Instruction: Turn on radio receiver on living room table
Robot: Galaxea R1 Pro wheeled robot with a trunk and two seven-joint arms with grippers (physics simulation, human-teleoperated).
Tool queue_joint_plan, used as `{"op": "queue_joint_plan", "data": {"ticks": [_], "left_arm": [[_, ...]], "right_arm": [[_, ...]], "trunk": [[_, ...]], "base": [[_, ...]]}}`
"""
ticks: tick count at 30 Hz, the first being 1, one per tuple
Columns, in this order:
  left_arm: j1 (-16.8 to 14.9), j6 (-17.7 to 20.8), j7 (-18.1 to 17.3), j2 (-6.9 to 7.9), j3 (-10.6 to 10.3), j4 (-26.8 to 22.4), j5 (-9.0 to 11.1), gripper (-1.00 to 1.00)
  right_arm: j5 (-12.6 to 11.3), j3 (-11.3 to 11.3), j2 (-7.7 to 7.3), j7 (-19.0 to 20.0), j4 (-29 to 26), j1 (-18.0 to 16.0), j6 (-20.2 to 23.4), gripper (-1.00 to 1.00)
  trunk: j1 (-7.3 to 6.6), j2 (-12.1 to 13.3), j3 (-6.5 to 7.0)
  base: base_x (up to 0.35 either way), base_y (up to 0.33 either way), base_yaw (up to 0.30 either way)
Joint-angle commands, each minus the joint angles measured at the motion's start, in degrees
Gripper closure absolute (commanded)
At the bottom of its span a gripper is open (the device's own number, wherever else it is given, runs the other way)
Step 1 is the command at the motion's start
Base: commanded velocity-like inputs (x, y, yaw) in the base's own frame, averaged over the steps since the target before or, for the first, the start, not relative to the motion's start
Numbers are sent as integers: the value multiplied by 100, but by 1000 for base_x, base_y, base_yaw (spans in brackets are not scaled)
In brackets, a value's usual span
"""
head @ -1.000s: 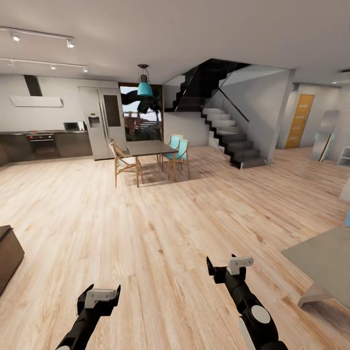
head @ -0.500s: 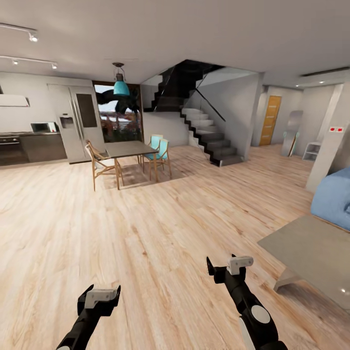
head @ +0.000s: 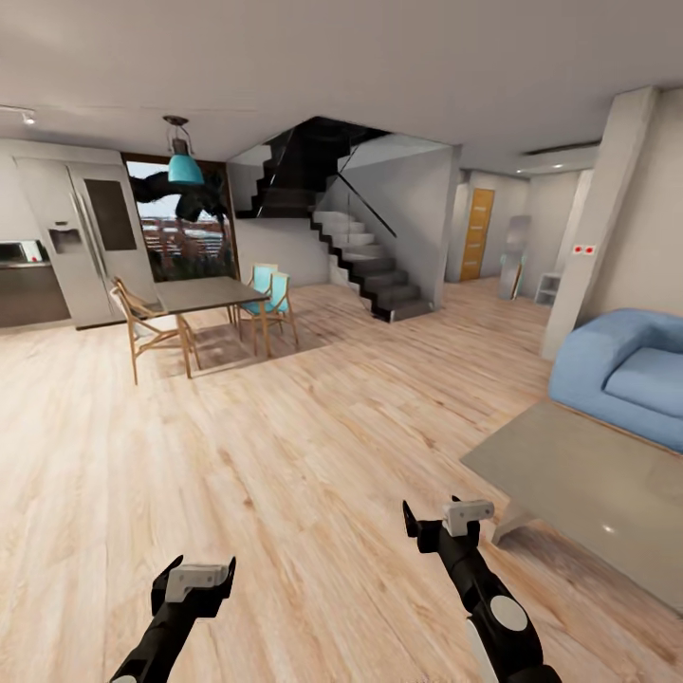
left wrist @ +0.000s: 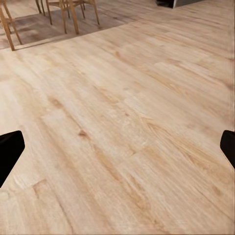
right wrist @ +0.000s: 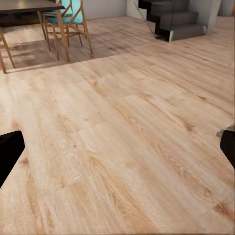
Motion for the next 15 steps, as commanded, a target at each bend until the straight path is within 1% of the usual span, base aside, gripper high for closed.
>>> {"op": "queue_joint_plan", "data": {"ticks": [1, 15], "left_arm": [[0, 0, 0, 0, 0, 0, 0, -100], [0, 0, 0, -3, 0, 18, 0, -100]], "right_arm": [[0, 0, 0, 0, -1, 0, 0, -100], [0, 5, 0, 0, -2, 0, -1, -100]], "trunk": [[0, 0, 0], [0, 0, 0]], "base": [[0, 0, -272], [0, 0, -272]]}}
